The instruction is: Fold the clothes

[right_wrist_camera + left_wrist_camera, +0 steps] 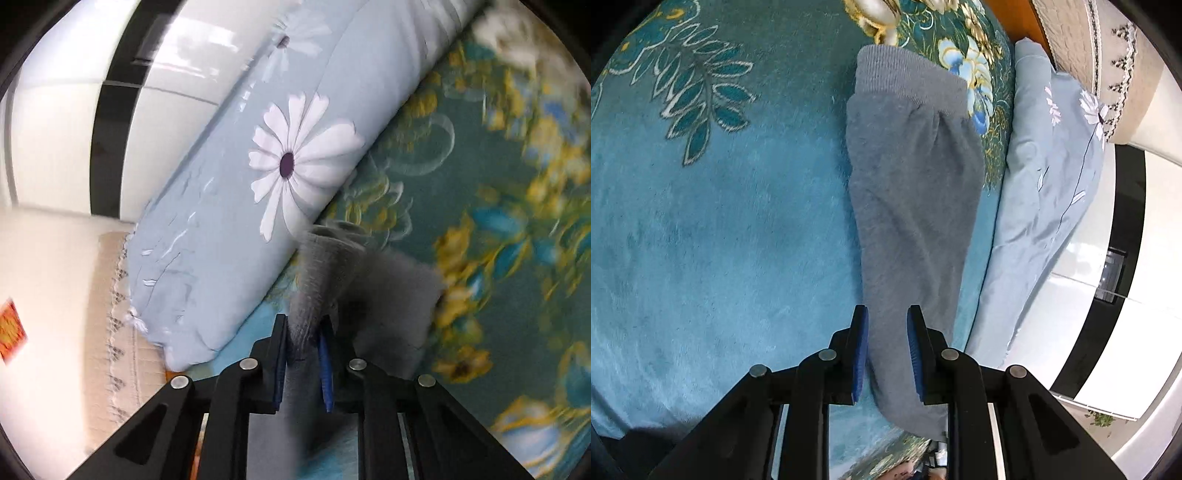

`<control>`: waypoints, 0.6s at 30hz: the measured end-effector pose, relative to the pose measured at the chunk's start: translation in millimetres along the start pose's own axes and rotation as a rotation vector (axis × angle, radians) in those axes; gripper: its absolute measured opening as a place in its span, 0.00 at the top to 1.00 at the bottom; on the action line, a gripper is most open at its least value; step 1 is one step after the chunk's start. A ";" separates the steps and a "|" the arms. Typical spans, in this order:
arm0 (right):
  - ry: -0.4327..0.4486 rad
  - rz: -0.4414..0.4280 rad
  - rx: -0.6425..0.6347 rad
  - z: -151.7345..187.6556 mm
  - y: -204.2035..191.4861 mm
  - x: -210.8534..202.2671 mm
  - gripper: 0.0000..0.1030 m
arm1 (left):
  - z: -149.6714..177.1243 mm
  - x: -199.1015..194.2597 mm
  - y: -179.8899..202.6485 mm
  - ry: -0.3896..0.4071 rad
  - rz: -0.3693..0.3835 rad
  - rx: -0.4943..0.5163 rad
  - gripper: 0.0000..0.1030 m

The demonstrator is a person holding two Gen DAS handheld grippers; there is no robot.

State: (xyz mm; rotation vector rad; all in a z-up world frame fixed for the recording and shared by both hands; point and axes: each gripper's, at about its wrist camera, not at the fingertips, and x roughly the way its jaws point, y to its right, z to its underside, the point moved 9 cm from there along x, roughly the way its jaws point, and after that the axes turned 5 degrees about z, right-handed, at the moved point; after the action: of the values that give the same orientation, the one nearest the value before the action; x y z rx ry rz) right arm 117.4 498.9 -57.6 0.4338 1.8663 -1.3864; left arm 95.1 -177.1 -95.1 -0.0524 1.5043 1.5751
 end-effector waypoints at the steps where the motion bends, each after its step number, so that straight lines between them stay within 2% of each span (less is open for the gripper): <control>1: -0.025 0.043 0.004 0.9 8.9 9.0 0.84 | 0.3 0.4 -1.6 0.002 -0.006 0.001 0.79; 4: -0.091 0.110 0.036 4.2 28.0 33.9 0.84 | 2.8 4.7 -6.6 -0.001 -0.017 -0.010 0.79; 8: -0.101 0.096 0.032 3.2 26.1 36.6 0.80 | 7.4 12.4 -6.1 -0.017 -0.027 0.000 0.79; 11: -0.112 0.091 -0.018 10.6 34.7 16.1 0.74 | 5.7 13.8 -5.0 -0.018 -0.034 0.017 0.79; 13: -0.085 0.092 -0.073 15.9 33.5 -0.4 0.55 | -0.3 11.9 -6.8 -0.006 -0.037 0.012 0.77; 14: -0.075 0.102 -0.091 17.0 34.8 -4.2 0.54 | -4.2 10.7 -7.9 0.004 -0.041 0.007 0.73; 18: -0.075 0.170 -0.082 23.7 55.8 -5.9 0.51 | -30.4 3.5 -8.9 0.061 -0.067 0.016 0.69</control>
State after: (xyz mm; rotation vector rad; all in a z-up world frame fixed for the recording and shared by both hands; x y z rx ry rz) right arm 166.8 497.7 -93.3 0.4811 1.7754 -1.1935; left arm 82.2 -201.2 -111.5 -0.1411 1.5464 1.5199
